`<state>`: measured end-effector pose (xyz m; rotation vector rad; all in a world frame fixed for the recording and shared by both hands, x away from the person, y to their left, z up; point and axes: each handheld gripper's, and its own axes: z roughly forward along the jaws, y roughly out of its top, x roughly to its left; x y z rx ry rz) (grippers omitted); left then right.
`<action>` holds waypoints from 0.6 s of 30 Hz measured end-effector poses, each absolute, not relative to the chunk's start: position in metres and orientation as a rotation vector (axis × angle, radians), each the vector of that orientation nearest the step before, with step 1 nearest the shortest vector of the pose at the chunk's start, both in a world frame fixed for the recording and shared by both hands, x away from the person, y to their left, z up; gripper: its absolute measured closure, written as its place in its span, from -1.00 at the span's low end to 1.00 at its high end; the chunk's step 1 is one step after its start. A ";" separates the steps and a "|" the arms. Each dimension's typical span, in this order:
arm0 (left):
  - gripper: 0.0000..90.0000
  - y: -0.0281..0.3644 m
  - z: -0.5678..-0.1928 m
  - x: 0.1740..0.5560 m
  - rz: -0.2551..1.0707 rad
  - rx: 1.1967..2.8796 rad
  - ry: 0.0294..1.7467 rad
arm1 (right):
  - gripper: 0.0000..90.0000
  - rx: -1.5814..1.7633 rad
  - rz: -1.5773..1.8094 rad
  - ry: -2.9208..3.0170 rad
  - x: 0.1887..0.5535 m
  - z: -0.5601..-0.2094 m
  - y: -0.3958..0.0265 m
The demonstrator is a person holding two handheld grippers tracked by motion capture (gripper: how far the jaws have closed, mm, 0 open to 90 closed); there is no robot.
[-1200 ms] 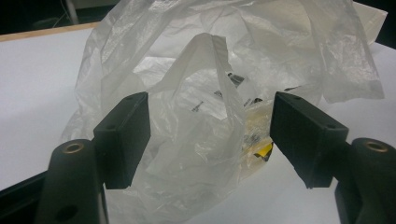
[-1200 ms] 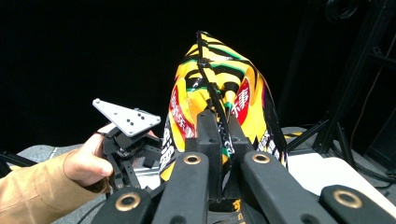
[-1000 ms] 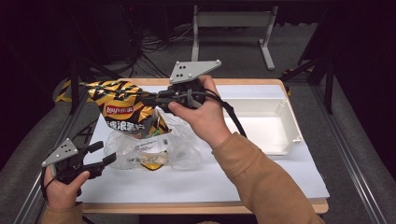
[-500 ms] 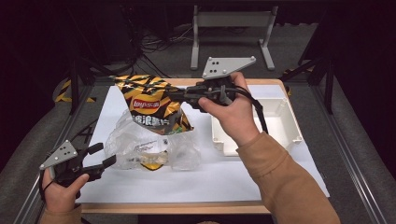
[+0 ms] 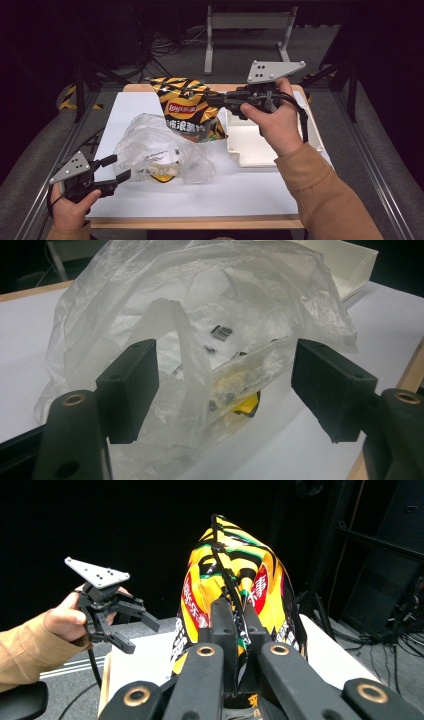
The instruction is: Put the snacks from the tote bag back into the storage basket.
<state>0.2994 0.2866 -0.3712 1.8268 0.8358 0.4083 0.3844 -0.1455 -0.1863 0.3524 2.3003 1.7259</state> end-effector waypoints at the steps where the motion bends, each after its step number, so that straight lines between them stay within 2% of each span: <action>1: -0.38 0.286 -0.371 0.300 0.411 1.827 0.832 | 1.00 0.359 1.722 2.298 0.384 -0.186 -0.149; 18: -0.39 0.281 -0.372 0.309 0.397 1.825 0.823 | 1.00 0.462 1.662 2.286 0.385 -0.191 -0.194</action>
